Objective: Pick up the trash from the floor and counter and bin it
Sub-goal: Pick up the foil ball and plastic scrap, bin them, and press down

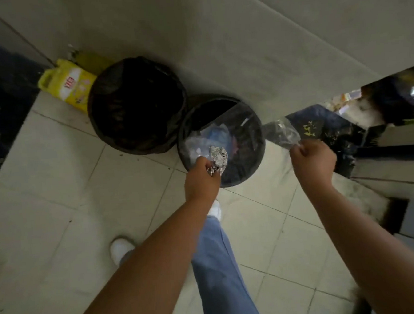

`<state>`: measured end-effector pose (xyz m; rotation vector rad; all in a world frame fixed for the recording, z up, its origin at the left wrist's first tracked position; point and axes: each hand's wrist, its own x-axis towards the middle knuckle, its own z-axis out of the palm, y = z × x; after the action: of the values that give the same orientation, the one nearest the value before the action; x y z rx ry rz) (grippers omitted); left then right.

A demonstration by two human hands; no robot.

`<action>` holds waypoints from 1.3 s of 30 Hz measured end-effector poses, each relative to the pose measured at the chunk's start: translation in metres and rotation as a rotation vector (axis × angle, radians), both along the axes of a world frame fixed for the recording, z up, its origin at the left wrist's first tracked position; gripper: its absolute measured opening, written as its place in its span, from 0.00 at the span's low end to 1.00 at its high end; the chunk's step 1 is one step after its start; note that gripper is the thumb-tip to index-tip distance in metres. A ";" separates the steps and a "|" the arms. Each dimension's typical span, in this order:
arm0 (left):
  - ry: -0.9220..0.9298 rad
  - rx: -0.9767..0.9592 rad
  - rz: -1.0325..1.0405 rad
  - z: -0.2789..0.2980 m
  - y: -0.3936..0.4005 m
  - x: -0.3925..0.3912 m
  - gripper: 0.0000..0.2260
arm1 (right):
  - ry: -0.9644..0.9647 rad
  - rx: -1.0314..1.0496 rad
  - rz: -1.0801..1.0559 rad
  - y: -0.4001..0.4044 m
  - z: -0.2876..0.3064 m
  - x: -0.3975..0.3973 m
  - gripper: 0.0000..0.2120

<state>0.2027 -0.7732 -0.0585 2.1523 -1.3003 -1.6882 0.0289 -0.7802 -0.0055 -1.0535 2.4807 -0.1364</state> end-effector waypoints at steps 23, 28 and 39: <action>-0.595 -0.167 -0.798 -0.176 -0.056 0.005 0.16 | -0.095 0.544 0.981 -0.033 -0.311 0.009 0.18; -0.520 -0.211 -0.954 -0.214 -0.063 -0.023 0.18 | -0.210 0.419 0.940 -0.023 -0.383 -0.001 0.13; -0.536 -0.046 -1.003 -0.201 -0.062 -0.047 0.20 | -0.323 0.399 0.860 0.001 -0.281 -0.010 0.16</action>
<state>0.1561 -0.8354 -0.2599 2.1199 -2.8740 -1.2142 0.0190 -0.7792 -0.2869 -1.6361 1.5132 0.4005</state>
